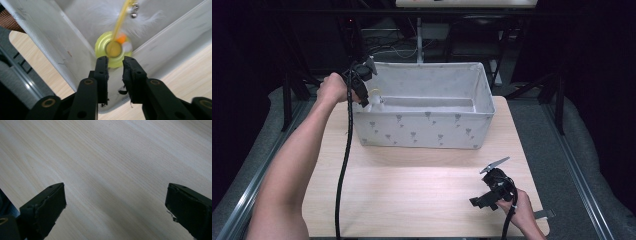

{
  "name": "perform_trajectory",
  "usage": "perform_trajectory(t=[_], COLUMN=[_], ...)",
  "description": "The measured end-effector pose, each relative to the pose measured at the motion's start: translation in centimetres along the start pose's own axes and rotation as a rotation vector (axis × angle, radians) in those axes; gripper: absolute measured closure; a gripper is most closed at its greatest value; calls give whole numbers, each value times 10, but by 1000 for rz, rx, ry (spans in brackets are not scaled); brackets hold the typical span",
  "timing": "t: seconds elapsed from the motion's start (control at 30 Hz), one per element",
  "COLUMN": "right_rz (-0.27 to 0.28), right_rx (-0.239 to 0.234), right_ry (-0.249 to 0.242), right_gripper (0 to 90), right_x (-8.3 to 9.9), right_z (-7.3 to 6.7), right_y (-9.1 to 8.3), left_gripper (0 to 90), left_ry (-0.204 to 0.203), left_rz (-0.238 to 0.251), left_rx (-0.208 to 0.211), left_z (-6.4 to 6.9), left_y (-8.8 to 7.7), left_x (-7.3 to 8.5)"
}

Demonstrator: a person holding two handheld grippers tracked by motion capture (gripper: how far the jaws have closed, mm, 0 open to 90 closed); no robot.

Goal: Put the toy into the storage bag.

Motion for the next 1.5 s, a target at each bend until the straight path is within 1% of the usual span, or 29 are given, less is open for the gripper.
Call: perform_trajectory(t=[0.1,0.13,0.17,0.23,0.27,0.3,0.33,0.4,0.43,0.47,0.5,0.57,0.63,0.67,0.73,0.77,0.8,0.87,0.93,1.07,1.17,1.2,1.27,1.3,1.33,1.37,1.4,1.47,1.5], right_rz=[6,-1,6,-6,-12,-18,-18,1,1,-10,-12,-1,-7,3,0,11,-1,-4,-17,-10,-16,-3,-1,-5,-5,-5,-7,-12,-18], right_rx=[5,6,-1,1,9,14,14,-3,-3,4,1,-2,2,2,3,2,9,6,15,13,2,4,5,4,11,12,10,11,16], right_ry=[4,-1,3,-8,-7,-15,-16,4,4,-7,-14,-7,-16,-1,-6,3,-10,-11,-25,-18,-25,-15,-15,-14,-14,-13,-15,-13,-17], right_gripper=[29,29,29,29,29,29,29,29,29,29,29,29,29,29,29,29,29,29,29,29,30,30,30,30,30,30,30,30,30], right_x=[1,1,1,2,2,2,2,1,1,0,0,0,2,2,1,1,1,0,0,0,0,0,0,0,0,0,0,0,0], right_z=[0,1,1,2,2,3,3,1,1,0,0,-1,0,-1,0,-1,0,-1,-1,-3,-3,-4,-4,-4,-4,-4,-5,-5,-5], right_y=[0,0,0,-1,-1,-1,-2,0,0,0,0,0,-1,-1,-2,-1,-1,-1,-2,-1,-2,-1,-1,-1,-1,-1,-1,-1,-2], left_gripper=[639,595,563,494,454,430,403,349,349,305,281,244,216,198,187,174,167,155,150,112,84,79,64,53,46,43,39,23,21], left_ry=[-4,-4,-6,-7,-9,-9,-3,-5,-3,-10,-15,-19,-25,-25,-23,-33,-34,-31,-22,-4,36,44,64,64,80,80,94,101,115], left_rz=[50,50,62,71,85,85,99,107,115,139,145,154,157,163,168,197,205,211,227,236,238,242,240,240,245,245,243,248,257], left_rx=[10,10,0,3,-12,-12,-8,-10,-11,-12,-13,-9,-11,-13,-15,-9,-2,-1,-1,7,7,5,7,7,10,10,12,12,10], left_z=[0,0,1,2,4,4,6,7,8,8,9,8,8,8,7,9,10,10,14,21,34,38,45,45,52,52,58,61,67], left_y=[-15,-15,-21,-24,-29,-29,-33,-35,-38,-44,-47,-51,-56,-58,-61,-66,-69,-71,-76,-79,-81,-81,-82,-82,-81,-81,-79,-78,-77], left_x=[2,2,3,3,4,4,6,7,9,12,14,19,23,26,28,32,35,38,46,56,69,72,80,80,88,88,97,101,111])
Point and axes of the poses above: each handheld gripper's, and its own axes: y roughly forward along the jaws, x roughly out of its underside, z roughly to its right, the point moved 5 cm from there along y, roughly forward along the jaws, and after that the axes turned 5 degrees about -y, right-handed, at the moved point
